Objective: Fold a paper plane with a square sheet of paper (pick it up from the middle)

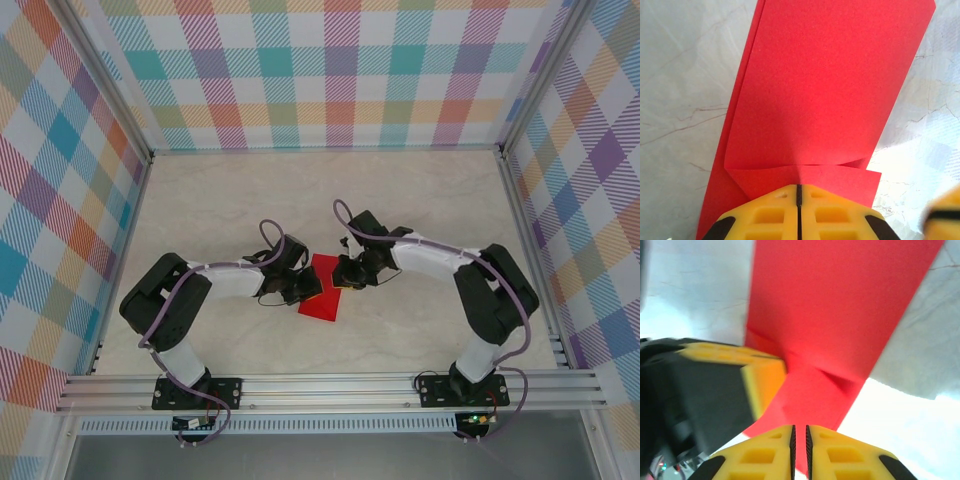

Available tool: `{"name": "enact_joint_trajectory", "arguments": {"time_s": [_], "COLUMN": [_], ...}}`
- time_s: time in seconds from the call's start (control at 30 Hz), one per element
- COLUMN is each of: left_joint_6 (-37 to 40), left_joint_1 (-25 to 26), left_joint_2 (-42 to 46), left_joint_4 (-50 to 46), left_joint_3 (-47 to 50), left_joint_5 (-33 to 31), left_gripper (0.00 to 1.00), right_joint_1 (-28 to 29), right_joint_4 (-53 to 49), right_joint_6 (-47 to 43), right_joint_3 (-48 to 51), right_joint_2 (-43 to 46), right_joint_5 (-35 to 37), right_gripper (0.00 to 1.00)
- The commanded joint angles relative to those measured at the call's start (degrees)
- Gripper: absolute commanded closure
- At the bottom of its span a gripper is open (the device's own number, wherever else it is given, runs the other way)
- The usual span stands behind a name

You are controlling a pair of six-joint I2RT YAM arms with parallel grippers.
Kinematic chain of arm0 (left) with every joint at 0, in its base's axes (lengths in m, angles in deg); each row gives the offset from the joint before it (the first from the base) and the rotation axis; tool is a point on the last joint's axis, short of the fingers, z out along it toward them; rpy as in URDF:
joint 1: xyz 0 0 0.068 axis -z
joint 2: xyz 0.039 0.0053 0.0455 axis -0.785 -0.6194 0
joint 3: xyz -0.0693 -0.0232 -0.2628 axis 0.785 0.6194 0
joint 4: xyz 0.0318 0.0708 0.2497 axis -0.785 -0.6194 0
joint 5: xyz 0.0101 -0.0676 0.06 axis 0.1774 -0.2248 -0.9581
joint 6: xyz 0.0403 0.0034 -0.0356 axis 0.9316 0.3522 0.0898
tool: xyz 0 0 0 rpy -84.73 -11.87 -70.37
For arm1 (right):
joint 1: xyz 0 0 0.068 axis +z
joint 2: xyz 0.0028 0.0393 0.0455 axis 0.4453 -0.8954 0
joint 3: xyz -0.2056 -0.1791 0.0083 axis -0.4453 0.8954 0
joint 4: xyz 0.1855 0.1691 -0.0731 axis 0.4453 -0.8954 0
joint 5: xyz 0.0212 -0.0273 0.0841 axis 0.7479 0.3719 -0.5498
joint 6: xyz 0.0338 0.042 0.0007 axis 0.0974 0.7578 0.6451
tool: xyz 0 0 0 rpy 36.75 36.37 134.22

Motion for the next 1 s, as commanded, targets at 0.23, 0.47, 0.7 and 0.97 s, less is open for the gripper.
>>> {"name": "enact_joint_trajectory", "arguments": {"time_s": [0.23,0.47,0.7,0.97], "left_joint_6": [-0.9,-1.1,-1.3,-1.3], "left_joint_1": [0.8,0.9,0.9,0.9], "left_joint_2": [-3.0,-3.4,-3.9,-3.9], "left_joint_4": [-6.9,-7.0,-6.9,-7.3], "left_joint_3": [2.4,2.3,2.3,2.4], "left_joint_5": [-5.0,-5.5,-5.6,-6.0], "left_gripper": [0.93,0.93,0.94,0.94], "right_joint_1": [8.2,9.6,9.7,9.9], "right_joint_4": [2.4,2.3,1.7,0.5], "right_joint_6": [7.4,7.7,7.4,7.0], "right_joint_3": [2.8,2.1,2.6,2.8], "right_joint_2": [0.4,-4.1,-5.1,-6.6], "right_joint_5": [1.1,1.8,2.0,2.0], "right_gripper": [0.87,0.88,0.89,0.89]}}
